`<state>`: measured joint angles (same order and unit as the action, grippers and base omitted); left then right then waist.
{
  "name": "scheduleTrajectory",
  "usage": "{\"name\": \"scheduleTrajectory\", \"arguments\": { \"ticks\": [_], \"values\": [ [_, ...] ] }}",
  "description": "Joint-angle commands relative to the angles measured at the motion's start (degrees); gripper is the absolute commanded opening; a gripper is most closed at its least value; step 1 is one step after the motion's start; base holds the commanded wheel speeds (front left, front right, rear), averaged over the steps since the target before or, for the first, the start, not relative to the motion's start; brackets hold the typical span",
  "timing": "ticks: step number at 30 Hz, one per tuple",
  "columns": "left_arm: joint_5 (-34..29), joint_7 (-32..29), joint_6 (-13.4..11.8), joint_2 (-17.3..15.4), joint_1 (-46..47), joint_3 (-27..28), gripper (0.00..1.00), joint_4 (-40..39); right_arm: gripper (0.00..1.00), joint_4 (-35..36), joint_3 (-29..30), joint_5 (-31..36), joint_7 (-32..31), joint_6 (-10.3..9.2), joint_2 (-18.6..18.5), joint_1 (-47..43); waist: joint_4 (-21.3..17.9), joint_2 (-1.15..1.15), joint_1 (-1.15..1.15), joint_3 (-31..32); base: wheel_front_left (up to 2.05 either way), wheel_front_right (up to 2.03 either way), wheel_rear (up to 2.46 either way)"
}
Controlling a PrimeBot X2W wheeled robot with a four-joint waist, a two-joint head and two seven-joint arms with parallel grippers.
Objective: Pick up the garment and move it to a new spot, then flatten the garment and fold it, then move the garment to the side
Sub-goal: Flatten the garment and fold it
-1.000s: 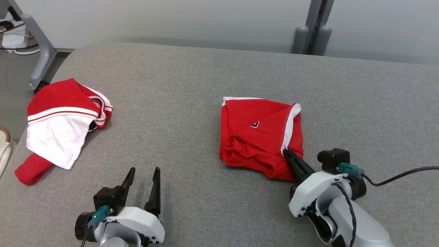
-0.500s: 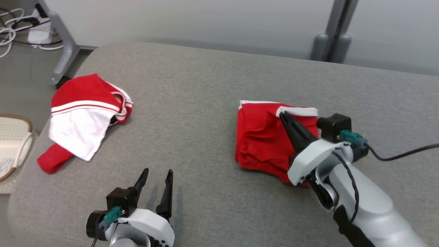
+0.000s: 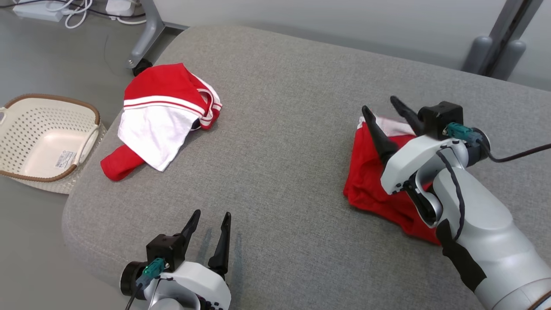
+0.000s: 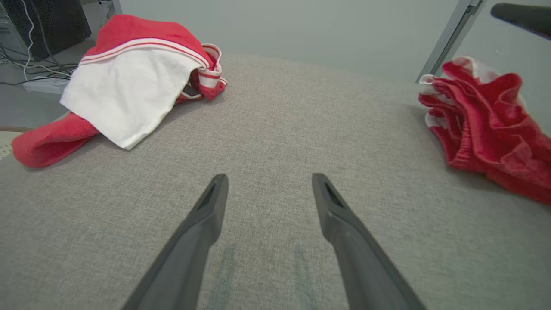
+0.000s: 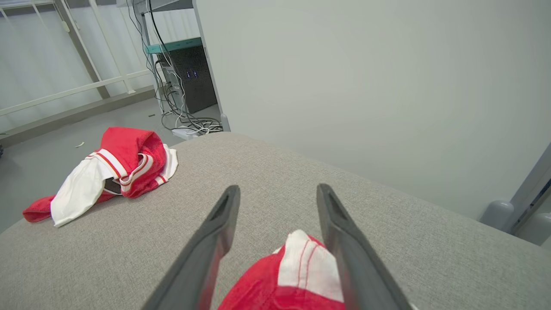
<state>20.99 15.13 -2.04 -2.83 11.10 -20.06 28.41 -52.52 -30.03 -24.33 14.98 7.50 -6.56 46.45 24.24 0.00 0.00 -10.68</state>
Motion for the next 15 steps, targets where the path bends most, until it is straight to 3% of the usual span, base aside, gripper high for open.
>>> {"name": "scheduleTrajectory", "arguments": {
  "ticks": [1,8,15],
  "values": [
    [0.15,0.01,-0.26,-0.15,1.15,0.09,1.00,-0.33,1.00,0.30,0.64,0.59,0.29,-0.02,-0.34,0.32,0.20,0.00,0.00,-0.36,0.00,0.00,0.00],
    [-0.51,0.01,-0.64,-0.19,1.38,0.82,1.00,-0.73,1.00,4.57,6.18,3.76,0.29,-0.02,-0.21,-2.59,-3.06,0.00,0.00,0.21,0.00,0.00,0.00],
    [-2.20,0.01,-0.58,-0.17,1.15,3.20,1.00,-1.04,1.00,11.00,15.00,7.98,0.29,-0.01,-0.78,-10.24,-9.06,0.00,0.00,1.59,0.00,0.00,0.00]
  ]
}}
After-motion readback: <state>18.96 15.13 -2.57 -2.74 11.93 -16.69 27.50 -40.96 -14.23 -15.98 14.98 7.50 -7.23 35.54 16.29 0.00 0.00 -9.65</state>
